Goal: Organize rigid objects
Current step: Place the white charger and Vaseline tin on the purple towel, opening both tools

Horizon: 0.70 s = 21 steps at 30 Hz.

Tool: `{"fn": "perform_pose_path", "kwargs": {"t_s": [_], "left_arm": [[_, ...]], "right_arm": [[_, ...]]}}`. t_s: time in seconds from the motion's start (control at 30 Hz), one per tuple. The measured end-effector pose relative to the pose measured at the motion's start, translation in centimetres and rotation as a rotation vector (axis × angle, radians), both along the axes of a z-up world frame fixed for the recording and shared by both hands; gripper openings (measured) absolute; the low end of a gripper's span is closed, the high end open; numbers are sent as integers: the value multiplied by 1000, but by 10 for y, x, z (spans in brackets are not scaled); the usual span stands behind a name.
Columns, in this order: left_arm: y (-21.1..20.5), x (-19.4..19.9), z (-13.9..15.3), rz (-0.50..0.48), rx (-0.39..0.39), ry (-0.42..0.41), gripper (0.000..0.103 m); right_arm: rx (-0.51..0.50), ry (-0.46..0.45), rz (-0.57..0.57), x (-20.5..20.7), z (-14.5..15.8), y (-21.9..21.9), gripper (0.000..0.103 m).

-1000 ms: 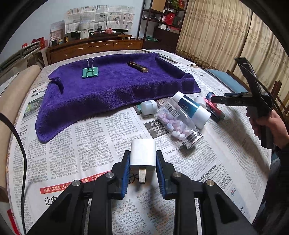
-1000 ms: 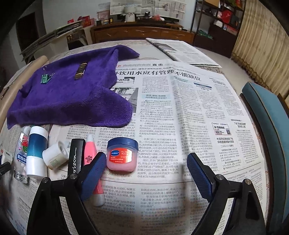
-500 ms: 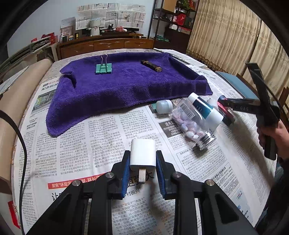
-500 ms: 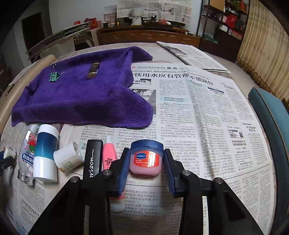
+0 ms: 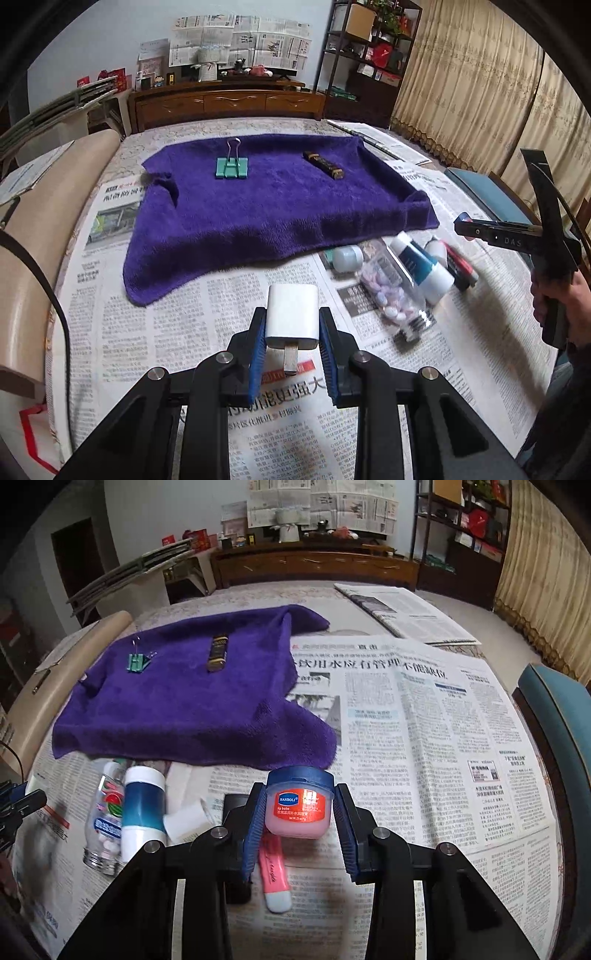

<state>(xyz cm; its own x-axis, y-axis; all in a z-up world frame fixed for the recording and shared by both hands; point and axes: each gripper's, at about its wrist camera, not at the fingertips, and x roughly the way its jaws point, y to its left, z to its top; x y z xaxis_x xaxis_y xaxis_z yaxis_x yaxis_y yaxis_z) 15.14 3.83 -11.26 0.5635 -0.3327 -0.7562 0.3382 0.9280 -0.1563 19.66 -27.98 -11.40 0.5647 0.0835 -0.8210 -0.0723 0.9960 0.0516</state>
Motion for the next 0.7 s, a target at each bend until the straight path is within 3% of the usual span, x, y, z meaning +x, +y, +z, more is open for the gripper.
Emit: {"fn": "perform_pose_path", "kwargs": {"t_s": [0.33,0.7], "left_arm": [[1,53,32,32,41,-50,26],[-3,135,26,56,94,-29,26]], "right_arm": [[10,-33,43,56,22,19,37],[8,-21,95,142,13,50,37]]}}
